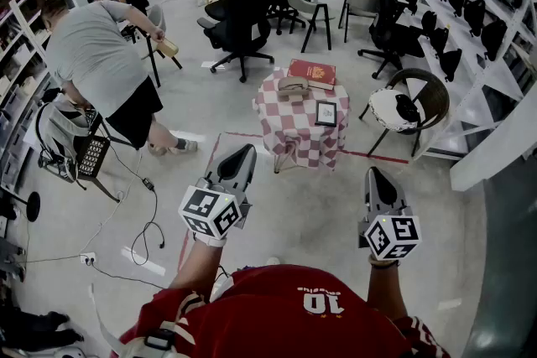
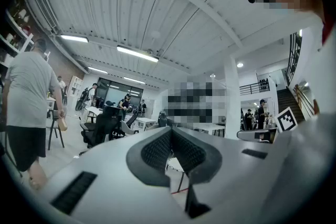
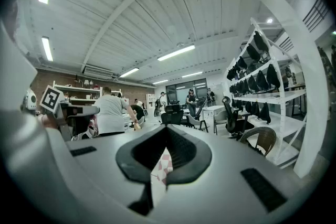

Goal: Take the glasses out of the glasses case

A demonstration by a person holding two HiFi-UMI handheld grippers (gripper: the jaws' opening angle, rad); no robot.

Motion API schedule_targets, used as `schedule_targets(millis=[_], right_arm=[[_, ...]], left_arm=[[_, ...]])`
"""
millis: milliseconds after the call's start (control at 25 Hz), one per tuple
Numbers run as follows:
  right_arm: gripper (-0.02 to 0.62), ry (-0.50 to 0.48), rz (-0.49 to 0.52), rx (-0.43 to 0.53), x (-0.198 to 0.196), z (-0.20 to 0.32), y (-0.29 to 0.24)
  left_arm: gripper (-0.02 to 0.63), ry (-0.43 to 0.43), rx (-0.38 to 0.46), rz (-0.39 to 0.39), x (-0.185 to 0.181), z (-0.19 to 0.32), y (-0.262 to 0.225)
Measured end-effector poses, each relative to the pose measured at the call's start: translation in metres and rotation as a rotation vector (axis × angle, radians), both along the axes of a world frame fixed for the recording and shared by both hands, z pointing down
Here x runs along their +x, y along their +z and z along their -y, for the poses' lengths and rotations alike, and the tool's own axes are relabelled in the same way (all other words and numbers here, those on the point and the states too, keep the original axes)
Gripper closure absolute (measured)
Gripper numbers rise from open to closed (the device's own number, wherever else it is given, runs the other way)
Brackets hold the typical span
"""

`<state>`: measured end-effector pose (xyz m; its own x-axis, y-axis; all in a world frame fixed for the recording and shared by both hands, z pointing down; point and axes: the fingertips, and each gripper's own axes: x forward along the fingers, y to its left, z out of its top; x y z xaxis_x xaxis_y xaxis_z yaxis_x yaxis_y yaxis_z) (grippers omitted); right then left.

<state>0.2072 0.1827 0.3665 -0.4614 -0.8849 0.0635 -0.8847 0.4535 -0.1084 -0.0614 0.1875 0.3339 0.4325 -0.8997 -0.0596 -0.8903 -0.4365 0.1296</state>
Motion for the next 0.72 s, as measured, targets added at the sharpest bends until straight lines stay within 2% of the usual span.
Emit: schedule_targets(millis=[720], right_arm=[[0.578,0.004,0.015,0.009,0.017,-0.002,0.000]], left_arm=[[0.598,0.005,-0.001,0.017,0.018,0.001,0.000]])
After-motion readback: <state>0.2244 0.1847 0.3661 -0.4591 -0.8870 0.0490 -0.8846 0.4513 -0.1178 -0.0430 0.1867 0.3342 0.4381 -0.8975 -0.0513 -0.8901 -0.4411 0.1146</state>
